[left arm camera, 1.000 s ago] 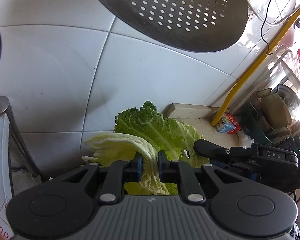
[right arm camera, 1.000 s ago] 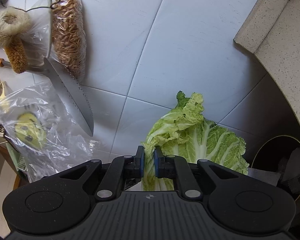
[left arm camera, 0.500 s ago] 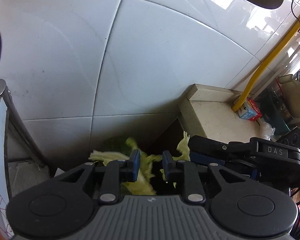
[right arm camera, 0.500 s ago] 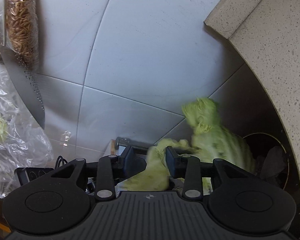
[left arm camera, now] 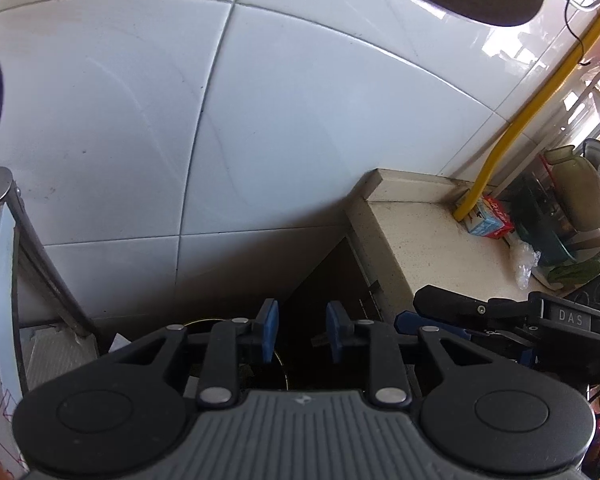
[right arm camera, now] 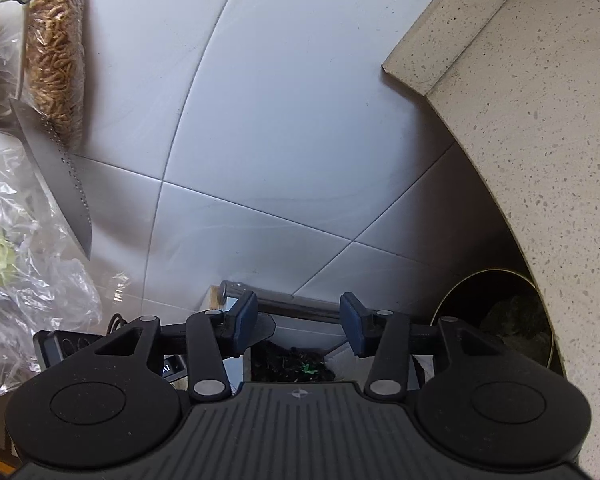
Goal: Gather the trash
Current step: 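Move both tools back up to the counter toward the carton and plastic bag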
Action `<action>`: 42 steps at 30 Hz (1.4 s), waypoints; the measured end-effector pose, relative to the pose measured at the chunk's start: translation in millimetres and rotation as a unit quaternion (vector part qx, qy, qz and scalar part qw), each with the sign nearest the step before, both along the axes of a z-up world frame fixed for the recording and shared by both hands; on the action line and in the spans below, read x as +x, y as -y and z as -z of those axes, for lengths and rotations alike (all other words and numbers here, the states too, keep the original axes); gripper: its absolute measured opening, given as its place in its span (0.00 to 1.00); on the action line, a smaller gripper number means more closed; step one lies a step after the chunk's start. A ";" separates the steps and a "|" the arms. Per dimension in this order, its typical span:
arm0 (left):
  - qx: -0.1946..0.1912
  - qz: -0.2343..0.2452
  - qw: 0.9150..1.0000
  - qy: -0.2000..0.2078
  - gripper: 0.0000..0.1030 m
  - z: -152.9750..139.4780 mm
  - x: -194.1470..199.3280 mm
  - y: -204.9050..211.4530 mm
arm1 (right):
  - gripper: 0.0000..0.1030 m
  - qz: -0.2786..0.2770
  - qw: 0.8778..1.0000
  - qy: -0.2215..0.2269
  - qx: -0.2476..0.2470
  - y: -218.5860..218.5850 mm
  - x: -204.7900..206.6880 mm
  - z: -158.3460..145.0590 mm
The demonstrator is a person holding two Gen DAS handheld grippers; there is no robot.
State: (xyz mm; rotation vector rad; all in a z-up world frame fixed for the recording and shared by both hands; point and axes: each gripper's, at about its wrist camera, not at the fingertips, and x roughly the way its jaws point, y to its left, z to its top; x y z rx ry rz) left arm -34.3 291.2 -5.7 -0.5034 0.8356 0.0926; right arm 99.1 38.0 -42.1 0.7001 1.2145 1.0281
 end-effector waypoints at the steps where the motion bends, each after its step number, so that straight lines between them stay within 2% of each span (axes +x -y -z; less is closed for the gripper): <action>1: 0.001 0.006 1.000 0.004 0.24 -3.1 0.3 2.7 | 0.53 0.004 1.000 0.004 0.000 4.1 -0.7 -3.4; 5: 0.005 0.040 0.999 0.026 0.28 -18.8 7.7 20.9 | 0.60 0.025 1.000 0.013 0.002 26.8 -5.4 -14.8; 13: 0.012 0.130 0.990 0.056 0.29 -38.1 49.8 75.8 | 0.61 0.114 0.992 0.053 -0.012 106.0 -2.4 -39.5; 21: 0.032 0.202 0.977 0.058 0.29 -46.7 95.5 143.1 | 0.65 0.206 0.976 0.069 -0.024 188.4 8.7 -44.6; 27: 0.048 0.239 0.969 0.046 0.30 -43.1 124.7 185.7 | 0.69 0.236 0.969 0.073 -0.016 231.2 20.4 -39.8; 34: 0.059 0.283 0.957 0.035 0.30 -35.2 145.2 214.7 | 0.71 0.256 0.965 0.059 -0.008 251.0 30.3 -25.1; 37: 0.065 0.299 0.951 0.034 0.30 -30.6 154.4 219.5 | 0.71 0.263 0.963 0.054 -0.020 248.9 29.5 -19.4; 42: 0.068 0.342 0.936 0.044 0.30 -32.9 178.9 230.7 | 0.72 0.299 0.951 0.062 -0.052 250.4 30.4 -26.2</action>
